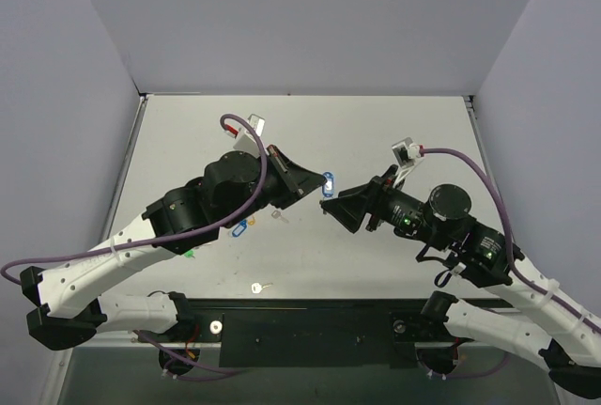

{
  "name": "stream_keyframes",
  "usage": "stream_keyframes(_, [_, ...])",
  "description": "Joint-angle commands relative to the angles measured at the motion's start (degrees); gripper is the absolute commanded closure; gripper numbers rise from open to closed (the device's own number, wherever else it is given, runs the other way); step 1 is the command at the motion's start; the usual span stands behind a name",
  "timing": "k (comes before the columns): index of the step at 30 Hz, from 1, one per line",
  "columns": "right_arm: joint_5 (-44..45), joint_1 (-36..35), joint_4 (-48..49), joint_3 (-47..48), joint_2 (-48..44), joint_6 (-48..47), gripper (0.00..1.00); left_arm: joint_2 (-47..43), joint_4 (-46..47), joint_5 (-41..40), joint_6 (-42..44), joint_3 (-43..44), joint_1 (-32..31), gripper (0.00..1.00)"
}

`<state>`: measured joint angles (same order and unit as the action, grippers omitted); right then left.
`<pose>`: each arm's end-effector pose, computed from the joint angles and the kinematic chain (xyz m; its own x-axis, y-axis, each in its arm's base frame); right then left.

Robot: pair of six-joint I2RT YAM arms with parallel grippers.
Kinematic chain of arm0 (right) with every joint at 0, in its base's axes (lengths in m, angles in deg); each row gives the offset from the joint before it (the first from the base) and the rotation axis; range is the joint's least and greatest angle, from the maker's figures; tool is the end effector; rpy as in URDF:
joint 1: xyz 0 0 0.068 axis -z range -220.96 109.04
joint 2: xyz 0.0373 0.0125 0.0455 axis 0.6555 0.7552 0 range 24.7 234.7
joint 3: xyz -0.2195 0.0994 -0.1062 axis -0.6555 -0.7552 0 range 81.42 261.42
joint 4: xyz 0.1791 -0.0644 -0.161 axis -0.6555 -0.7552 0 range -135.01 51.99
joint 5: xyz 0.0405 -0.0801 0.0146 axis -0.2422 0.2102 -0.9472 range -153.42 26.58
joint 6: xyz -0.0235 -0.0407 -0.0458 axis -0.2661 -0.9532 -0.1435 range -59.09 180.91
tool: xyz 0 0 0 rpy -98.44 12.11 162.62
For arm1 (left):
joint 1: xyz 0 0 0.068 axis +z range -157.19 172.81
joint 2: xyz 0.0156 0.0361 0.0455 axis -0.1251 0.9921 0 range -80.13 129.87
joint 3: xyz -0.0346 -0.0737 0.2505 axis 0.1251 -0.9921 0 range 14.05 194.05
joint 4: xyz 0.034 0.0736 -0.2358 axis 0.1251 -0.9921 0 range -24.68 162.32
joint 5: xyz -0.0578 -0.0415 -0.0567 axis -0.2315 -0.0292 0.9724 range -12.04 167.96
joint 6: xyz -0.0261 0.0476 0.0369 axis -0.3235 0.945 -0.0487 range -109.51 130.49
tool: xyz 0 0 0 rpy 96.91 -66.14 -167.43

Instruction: Remove the keys from the keyring

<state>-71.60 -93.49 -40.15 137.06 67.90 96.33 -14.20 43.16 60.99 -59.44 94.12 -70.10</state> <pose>0.0985 0.1405 0.4184 -0.4159 0.4002 -0.8166 -0.7728 0.3179 0.5494 0.1253 -0.2121 0.4286 -0.7197 -0.5657 -0.4024 0.1372 0.4523 -0.8812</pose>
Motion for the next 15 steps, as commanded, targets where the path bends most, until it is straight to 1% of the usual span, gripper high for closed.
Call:
stream_keyframes(1, [0.7, -0.4, -0.9, 2.8, 0.8, -2.2, 0.41, -1.2, 3.7, -1.1, -0.3, -0.1, -0.2, 1.0])
stream_keyframes(6, [0.2, -0.6, -3.1, 4.5, 2.7, -3.5, 0.45, -1.5, 3.4, -2.2, 0.1, -0.1, -0.2, 1.0])
stream_keyframes(12, [0.2, -0.6, -3.3, 5.5, 4.1, -4.0, 0.47, -1.7, 3.9, -2.2, 0.1, -0.6, -0.2, 1.0])
stream_keyframes(15, [0.1, -0.6, -3.5, 6.1, 4.9, -4.4, 0.5, -1.9, 4.2, -2.2, 0.1, -0.8, -0.2, 1.0])
